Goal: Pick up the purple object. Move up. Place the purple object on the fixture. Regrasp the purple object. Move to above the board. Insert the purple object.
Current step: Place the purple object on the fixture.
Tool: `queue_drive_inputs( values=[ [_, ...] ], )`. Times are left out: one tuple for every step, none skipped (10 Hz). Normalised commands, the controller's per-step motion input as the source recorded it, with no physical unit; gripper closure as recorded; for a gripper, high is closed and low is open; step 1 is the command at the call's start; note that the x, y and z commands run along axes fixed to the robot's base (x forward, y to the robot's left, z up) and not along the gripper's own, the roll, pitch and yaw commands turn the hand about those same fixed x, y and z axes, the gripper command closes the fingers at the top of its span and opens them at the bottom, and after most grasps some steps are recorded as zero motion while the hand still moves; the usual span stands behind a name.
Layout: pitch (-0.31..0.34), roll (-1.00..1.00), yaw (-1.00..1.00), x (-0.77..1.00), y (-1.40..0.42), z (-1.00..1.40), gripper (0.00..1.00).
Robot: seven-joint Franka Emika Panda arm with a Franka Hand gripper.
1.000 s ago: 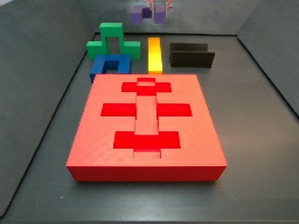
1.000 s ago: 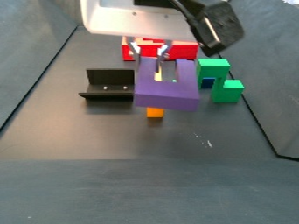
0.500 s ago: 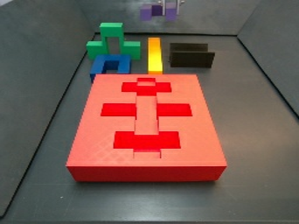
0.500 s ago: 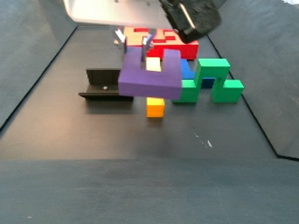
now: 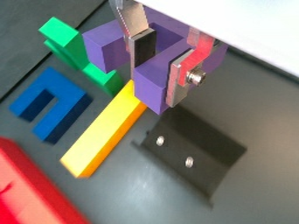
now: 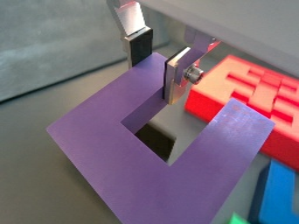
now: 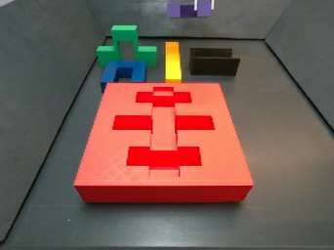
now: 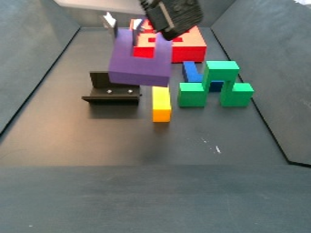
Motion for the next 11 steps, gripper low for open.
queue_drive_inputs(
  values=[
    [0.211, -0.81, -0.12, 0.68, -0.24, 0.00, 1.00],
    [0.309, -0.81, -0.10, 0.64, -0.25, 0.00, 1.00],
    [0.500, -0.74, -0.07, 0.77, -0.18, -0.10, 1.00],
    [0.569, -0.65, -0.05, 0.75, -0.11, -0.14, 1.00],
    [0.549, -0.61, -0.05, 0.77, -0.08, -0.18, 1.00],
    [0.529, -0.41, -0.06, 0.83, 0.00, -0.22, 1.00],
    [0.214, -0.25, -0.08, 0.91, 0.01, -0.23, 1.00],
    [-0.254, -0.35, 0.00, 0.43, 0.01, -0.56, 1.00],
    [-0.423, -0.38, 0.00, 0.41, 0.00, -0.62, 1.00],
    [-0.551, -0.28, 0.00, 0.12, -0.04, -0.59, 1.00],
    [-0.409, -0.25, 0.18, 0.00, -0.03, -0.34, 1.00]
  ],
)
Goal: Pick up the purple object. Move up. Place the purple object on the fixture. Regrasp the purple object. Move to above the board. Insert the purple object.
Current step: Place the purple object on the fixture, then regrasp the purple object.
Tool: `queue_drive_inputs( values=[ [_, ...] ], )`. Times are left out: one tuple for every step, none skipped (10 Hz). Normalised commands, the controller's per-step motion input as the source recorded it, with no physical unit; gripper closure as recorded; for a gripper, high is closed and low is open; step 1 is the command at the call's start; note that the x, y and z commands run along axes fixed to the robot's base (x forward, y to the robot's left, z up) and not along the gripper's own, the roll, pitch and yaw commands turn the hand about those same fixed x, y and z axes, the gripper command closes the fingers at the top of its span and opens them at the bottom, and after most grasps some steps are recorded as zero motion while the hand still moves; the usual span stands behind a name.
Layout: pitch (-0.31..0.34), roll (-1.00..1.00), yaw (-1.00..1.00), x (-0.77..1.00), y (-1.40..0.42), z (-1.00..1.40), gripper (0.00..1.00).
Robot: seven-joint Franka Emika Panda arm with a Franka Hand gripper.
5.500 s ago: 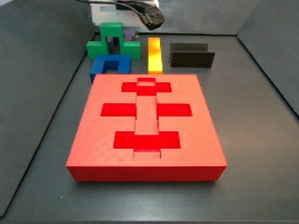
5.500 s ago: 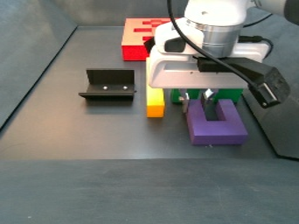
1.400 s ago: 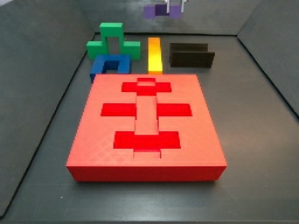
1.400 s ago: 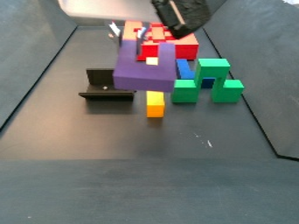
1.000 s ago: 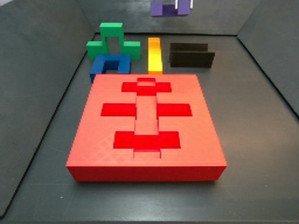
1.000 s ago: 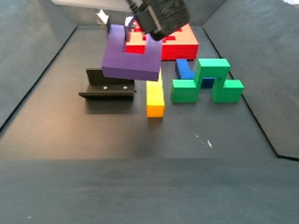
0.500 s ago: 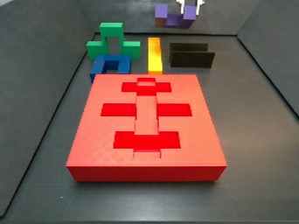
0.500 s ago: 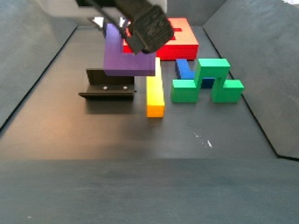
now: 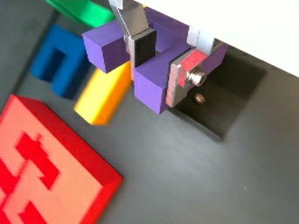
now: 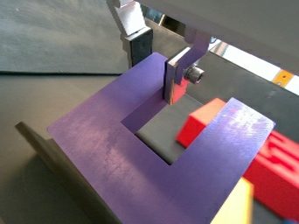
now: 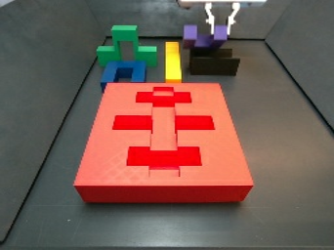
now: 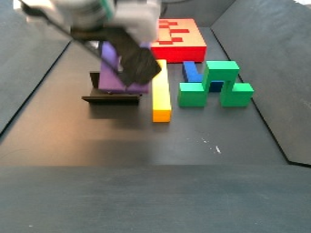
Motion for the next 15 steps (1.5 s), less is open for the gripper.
queue_drive_inputs(
  values=[
    [-0.143, -0.06, 0.16, 0.04, -0.07, -0.09, 1.00],
    [0.000, 0.00, 0.09, 0.13, -0.09, 0.00, 1.00],
    [0.000, 0.00, 0.06, 0.20, -0.09, -0.03, 1.00],
    [0.000, 0.00, 0.00, 0.48, -0.13, -0.11, 1.00],
    [-0.023, 0.00, 0.00, 0.55, -0.10, -0.12, 1.00],
    [-0.046, -0.02, 0.00, 0.47, 0.00, -0.12, 1.00],
    [-0.140, -0.08, 0.00, 0.31, 0.00, -0.19, 1.00],
    [-0.180, -0.13, 0.00, 0.33, 0.00, -0.20, 1.00],
    [-0.209, -0.15, 0.00, 0.36, 0.00, -0.20, 1.00],
    [-0.220, -0.15, 0.00, 0.28, 0.00, -0.19, 1.00],
    [-0.054, 0.00, 0.00, 0.00, 0.00, -0.09, 1.00],
    [0.000, 0.01, 0.00, 0.00, 0.00, 0.00, 1.00],
    [0.000, 0.01, 0.00, 0.00, 0.00, 0.00, 1.00],
    [0.000, 0.00, 0.00, 0.00, 0.00, 0.00, 0.00],
    [0.026, 0.53, 0.00, 0.05, -0.05, 0.33, 0.00]
  ],
)
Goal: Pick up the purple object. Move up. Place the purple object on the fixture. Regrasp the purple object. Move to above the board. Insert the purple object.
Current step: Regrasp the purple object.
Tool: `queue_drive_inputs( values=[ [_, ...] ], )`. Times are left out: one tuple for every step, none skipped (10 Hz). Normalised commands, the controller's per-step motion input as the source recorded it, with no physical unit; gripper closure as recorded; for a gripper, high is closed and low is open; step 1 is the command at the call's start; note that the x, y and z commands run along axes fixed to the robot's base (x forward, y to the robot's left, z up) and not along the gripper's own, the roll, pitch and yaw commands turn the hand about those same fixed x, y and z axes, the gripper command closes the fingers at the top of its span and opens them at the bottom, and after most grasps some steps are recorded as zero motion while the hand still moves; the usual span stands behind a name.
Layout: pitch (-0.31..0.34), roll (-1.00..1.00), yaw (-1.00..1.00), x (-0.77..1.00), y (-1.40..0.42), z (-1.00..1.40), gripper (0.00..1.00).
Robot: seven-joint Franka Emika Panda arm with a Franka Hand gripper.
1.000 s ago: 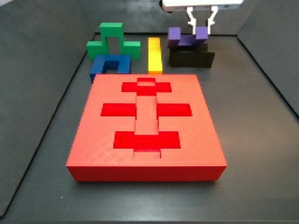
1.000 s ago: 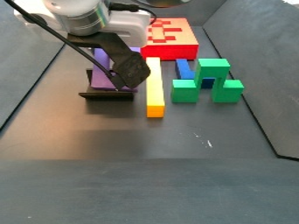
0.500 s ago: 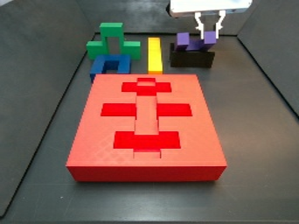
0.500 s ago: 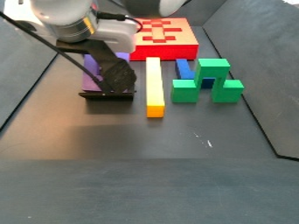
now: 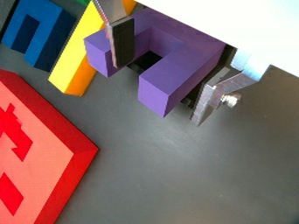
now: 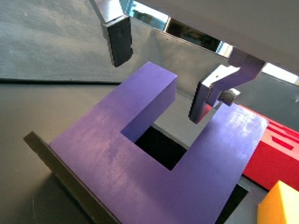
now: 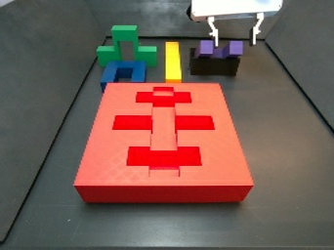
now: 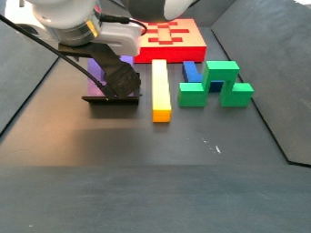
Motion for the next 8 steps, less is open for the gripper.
queue_drive_inputs(
  values=[
    [0.023, 1.00, 0.00, 0.08, -0.22, 0.30, 0.00],
    [0.009, 1.00, 0.00, 0.01, -0.31, 0.17, 0.00],
    [0.000, 1.00, 0.00, 0.05, -0.27, 0.19, 0.00],
    [0.000, 1.00, 0.02, 0.00, -0.28, 0.00, 0.00],
    [0.000, 1.00, 0.03, 0.00, -0.23, 0.00, 0.00],
    [0.000, 1.00, 0.08, 0.00, -0.22, 0.00, 0.00],
    [0.000, 1.00, 0.10, 0.00, -0.23, 0.00, 0.00],
    [0.000, 1.00, 0.08, 0.03, -0.15, 0.02, 0.00]
  ],
)
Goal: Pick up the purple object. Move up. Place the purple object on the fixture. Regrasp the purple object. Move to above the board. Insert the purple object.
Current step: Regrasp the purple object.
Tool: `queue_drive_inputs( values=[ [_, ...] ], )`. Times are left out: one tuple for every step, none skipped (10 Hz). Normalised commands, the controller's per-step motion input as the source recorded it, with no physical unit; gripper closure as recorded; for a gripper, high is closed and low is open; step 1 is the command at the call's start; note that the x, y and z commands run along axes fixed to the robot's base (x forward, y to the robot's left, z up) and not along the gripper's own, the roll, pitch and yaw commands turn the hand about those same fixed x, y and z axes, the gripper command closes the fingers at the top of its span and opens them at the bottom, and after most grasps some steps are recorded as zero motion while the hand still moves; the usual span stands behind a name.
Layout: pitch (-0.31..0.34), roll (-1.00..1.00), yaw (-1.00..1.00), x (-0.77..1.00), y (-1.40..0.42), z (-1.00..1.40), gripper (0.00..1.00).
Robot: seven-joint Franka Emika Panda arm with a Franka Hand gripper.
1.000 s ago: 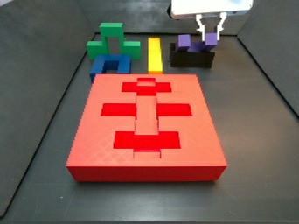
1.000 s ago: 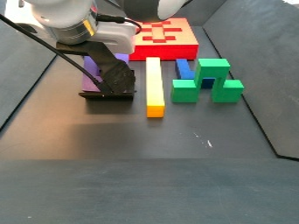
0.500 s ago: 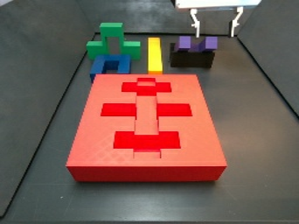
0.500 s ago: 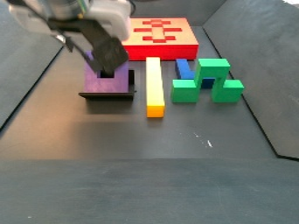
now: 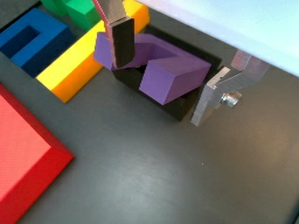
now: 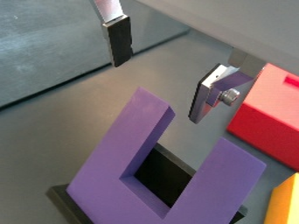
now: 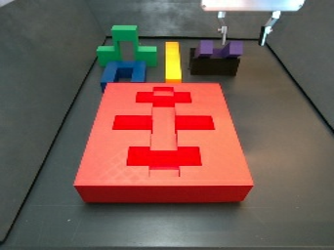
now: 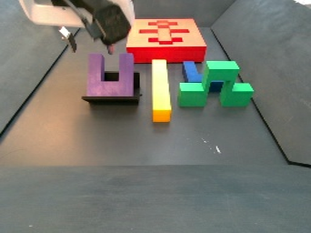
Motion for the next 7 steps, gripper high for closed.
queue_drive_inputs(
  values=[
    [0.000, 1.00, 0.07, 0.07, -0.02, 0.10, 0.00],
    [-0.006, 1.00, 0.08, 0.10, 0.00, 0.05, 0.00],
    [-0.006, 1.00, 0.07, 0.09, 0.01, 0.02, 0.00],
    [0.000, 1.00, 0.08, 0.07, 0.01, 0.00, 0.00],
    [0.000, 1.00, 0.11, 0.10, 0.00, 0.00, 0.00],
    [0.000, 1.00, 0.12, 0.01, 0.00, 0.00, 0.00],
    [0.000, 1.00, 0.12, 0.00, 0.00, -0.03, 0.00]
  ],
)
